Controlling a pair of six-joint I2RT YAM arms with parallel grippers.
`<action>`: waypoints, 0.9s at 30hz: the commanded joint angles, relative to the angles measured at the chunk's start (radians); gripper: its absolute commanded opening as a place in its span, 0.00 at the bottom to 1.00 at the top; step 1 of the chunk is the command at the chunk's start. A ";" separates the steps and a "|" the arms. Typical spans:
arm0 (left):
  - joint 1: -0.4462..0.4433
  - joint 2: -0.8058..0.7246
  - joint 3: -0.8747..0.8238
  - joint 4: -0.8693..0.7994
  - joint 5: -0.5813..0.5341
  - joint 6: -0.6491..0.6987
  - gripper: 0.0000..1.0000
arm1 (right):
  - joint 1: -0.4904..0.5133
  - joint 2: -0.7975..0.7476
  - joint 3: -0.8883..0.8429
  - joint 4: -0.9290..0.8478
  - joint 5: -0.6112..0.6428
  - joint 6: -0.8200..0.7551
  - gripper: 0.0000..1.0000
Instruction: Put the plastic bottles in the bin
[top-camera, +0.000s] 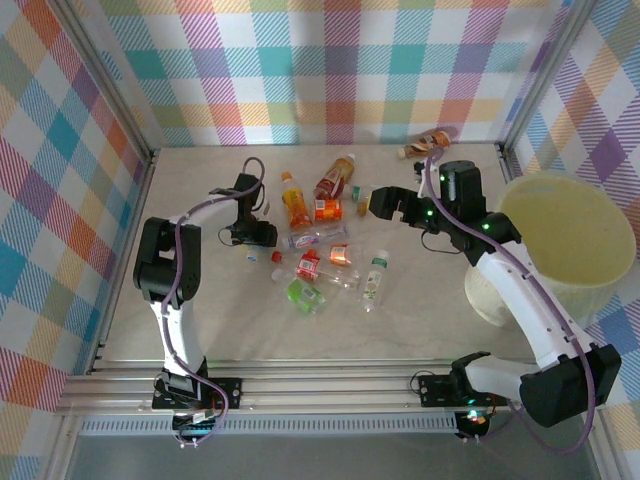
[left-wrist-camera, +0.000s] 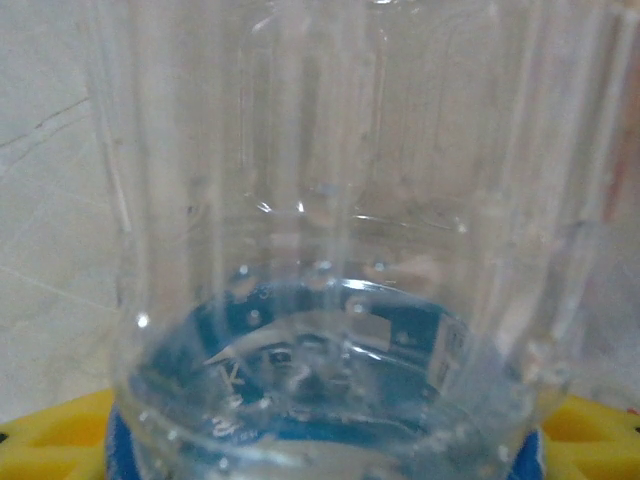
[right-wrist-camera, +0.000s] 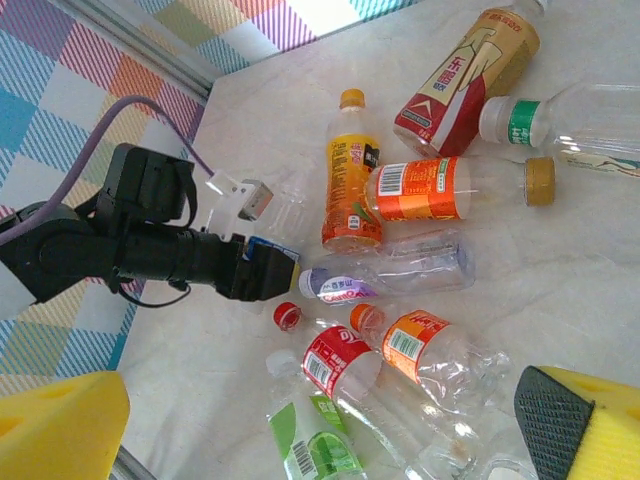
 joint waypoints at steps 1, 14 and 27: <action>0.011 -0.077 -0.046 0.016 -0.004 -0.020 0.55 | 0.007 0.008 0.017 0.001 0.013 -0.029 1.00; -0.011 -0.415 -0.246 0.353 0.330 -0.326 0.47 | 0.008 0.021 -0.065 0.192 -0.092 0.064 1.00; -0.150 -0.707 -0.376 0.666 0.561 -0.483 0.46 | 0.021 0.001 -0.156 0.542 -0.351 0.157 1.00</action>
